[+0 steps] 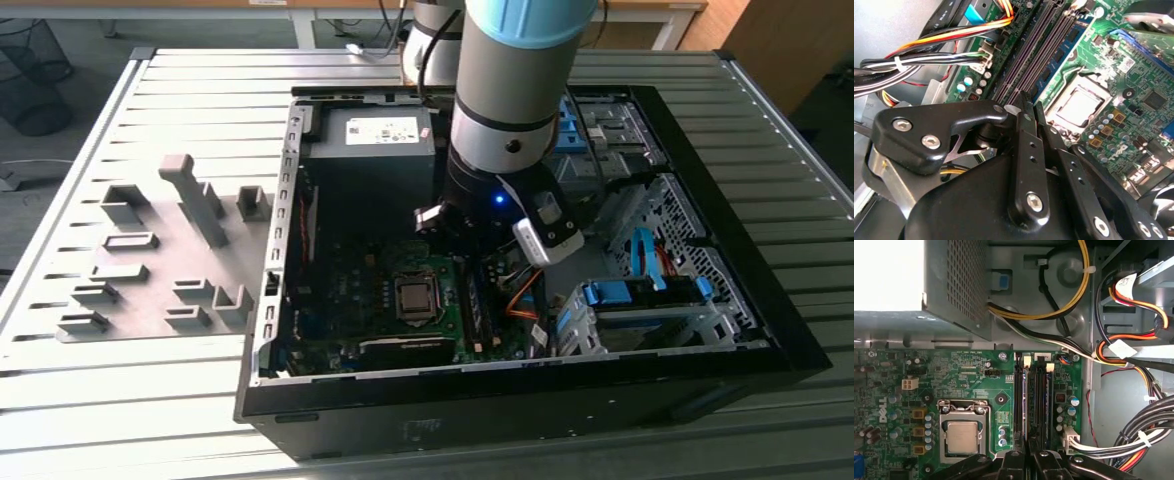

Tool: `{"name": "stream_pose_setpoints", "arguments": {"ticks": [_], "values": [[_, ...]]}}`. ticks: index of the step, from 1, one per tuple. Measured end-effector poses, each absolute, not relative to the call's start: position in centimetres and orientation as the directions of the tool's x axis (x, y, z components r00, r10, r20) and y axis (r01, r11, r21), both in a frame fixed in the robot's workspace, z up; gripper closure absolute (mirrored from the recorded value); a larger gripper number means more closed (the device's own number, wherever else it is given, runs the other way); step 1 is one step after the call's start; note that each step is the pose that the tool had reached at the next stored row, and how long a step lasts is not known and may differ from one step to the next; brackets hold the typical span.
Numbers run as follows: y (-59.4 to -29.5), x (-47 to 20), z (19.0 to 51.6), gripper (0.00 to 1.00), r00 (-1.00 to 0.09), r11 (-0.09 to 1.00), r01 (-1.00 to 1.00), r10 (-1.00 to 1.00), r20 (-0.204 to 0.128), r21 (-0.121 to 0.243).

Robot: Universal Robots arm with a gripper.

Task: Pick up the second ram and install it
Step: 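Insert the second ram into the second slot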

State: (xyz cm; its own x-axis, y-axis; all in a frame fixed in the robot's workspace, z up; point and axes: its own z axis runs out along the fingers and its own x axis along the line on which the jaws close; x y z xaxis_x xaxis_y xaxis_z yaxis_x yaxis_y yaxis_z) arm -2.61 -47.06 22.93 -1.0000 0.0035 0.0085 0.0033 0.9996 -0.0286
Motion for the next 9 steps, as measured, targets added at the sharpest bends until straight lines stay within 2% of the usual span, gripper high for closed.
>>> {"name": "stream_pose_setpoints", "arguments": {"ticks": [9], "values": [[-47.08, -2.60, 22.54, 0.86, -1.000, 1.000, 0.005, 0.005, 0.008, -0.028]]}}
